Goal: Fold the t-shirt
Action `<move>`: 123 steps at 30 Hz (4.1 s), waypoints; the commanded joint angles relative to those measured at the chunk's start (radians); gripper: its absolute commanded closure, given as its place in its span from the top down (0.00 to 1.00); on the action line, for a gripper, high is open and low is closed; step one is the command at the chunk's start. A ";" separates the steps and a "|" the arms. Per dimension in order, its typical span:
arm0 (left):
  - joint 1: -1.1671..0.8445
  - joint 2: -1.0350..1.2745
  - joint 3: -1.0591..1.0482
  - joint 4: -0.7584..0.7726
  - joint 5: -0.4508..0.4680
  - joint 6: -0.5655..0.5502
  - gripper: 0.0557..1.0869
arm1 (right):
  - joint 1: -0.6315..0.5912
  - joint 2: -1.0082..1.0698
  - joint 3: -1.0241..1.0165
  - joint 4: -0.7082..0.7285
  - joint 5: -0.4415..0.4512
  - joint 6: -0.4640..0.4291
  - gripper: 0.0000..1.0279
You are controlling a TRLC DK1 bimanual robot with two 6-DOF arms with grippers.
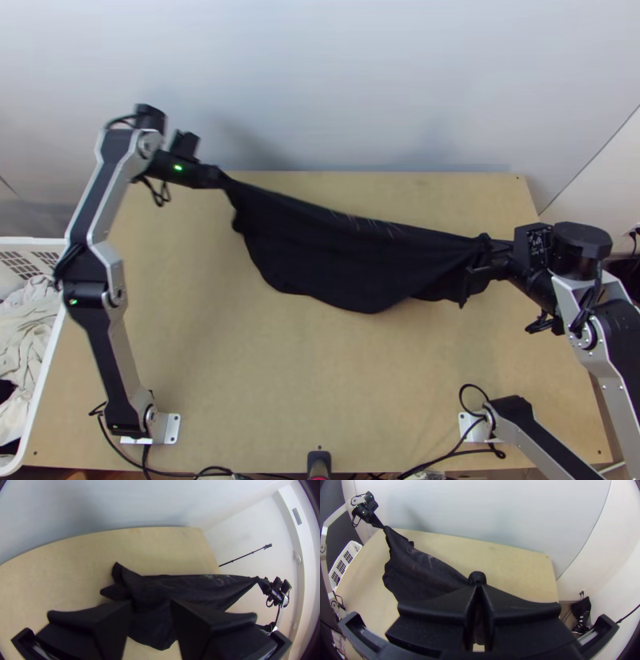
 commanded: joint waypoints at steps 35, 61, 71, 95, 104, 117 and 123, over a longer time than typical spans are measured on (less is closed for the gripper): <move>-0.890 -0.233 -0.657 0.361 -0.664 -0.101 0.95 | -0.045 -0.089 -0.132 -0.001 0.001 -0.031 0.03; -0.837 -0.084 -0.584 0.441 -0.698 -0.141 0.68 | -0.048 -0.095 -0.123 -0.012 0.001 -0.031 0.03; -0.806 -0.067 -0.585 0.470 -0.683 -0.145 0.32 | -0.048 -0.098 -0.120 -0.025 0.001 -0.031 0.03; -0.343 -0.535 -0.489 0.085 -0.247 -0.052 0.04 | 0.136 0.132 0.365 -0.206 -0.062 0.008 0.03; -0.315 -0.666 -0.487 -0.122 -0.166 0.013 0.04 | 0.162 0.143 0.363 -0.231 -0.109 0.020 0.03; -0.269 -0.262 -0.492 -0.134 -0.325 0.356 0.04 | 0.134 0.112 -0.034 -0.051 -0.093 -0.040 0.03; -0.245 -0.063 -0.269 0.111 -0.426 0.192 0.49 | -0.019 0.144 -0.080 0.134 -0.042 -0.064 0.03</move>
